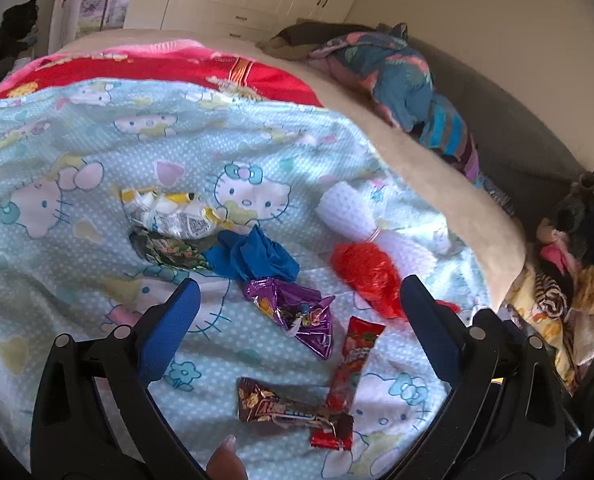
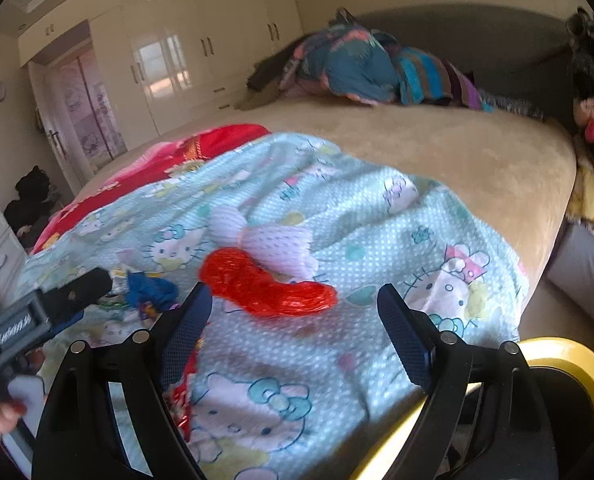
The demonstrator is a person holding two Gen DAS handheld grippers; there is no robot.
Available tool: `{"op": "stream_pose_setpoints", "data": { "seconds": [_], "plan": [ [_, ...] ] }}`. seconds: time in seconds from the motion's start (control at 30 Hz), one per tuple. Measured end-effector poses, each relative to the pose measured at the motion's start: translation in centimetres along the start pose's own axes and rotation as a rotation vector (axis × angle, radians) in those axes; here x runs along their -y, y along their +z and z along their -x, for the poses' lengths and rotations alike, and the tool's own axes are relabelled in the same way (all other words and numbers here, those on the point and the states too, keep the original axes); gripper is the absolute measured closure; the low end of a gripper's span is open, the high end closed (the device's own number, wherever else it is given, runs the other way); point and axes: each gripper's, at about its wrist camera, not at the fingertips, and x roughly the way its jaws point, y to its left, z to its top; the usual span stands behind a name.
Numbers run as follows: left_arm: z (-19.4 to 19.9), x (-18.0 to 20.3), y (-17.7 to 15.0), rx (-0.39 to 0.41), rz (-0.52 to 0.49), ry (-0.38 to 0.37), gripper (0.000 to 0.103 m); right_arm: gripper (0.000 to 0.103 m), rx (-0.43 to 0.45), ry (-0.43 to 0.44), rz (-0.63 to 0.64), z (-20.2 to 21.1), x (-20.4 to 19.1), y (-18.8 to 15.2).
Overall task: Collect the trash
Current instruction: 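Grasp a purple wrapper with the left tool while the right grasps the red mesh bag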
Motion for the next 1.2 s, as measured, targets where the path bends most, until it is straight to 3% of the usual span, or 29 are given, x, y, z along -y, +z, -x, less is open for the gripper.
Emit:
{"op": "stream_pose_setpoints", "data": {
  "seconds": [0.3, 0.5, 0.6, 0.67, 0.77, 0.83, 0.87, 1.2],
  "plan": [
    [-3.2, -1.9, -0.1, -0.091, 0.088, 0.054, 0.024, 0.021, -0.066, 0.016, -0.085, -4.1, 1.1, 0.3],
    [-4.3, -2.2, -0.5, -0.147, 0.111, 0.05, 0.045, 0.025, -0.099, 0.034, -0.101, -5.9, 1.1, 0.2],
    [-4.8, -2.0, -0.8, -0.176, 0.101, 0.04, 0.06, 0.037, -0.123, 0.061, -0.111, -6.6, 1.0, -0.1],
    [-4.9, -1.9, -1.0, -0.194, 0.097, 0.034, 0.075, 0.057, -0.138, 0.086, -0.107, -6.7, 0.8, -0.4],
    [-4.8, -1.9, -1.3, -0.207, 0.104, 0.01, 0.079, 0.08, -0.137, 0.102, -0.094, -6.4, 0.5, -0.8],
    [-4.6, -1.7, -1.4, -0.211, 0.104, -0.007, 0.082, 0.087, -0.136, 0.105, -0.083, -5.9, 0.2, -1.1],
    [-4.6, -1.6, -1.4, -0.212, 0.102, -0.012, 0.087, 0.089, -0.133, 0.108, -0.08, -5.7, 0.2, -1.1],
    [-1.6, 0.2, -1.2, -0.121, 0.025, -0.071, 0.097, 0.095, -0.099, 0.152, -0.062, -2.6, -0.2, -1.7]
  ]
}}
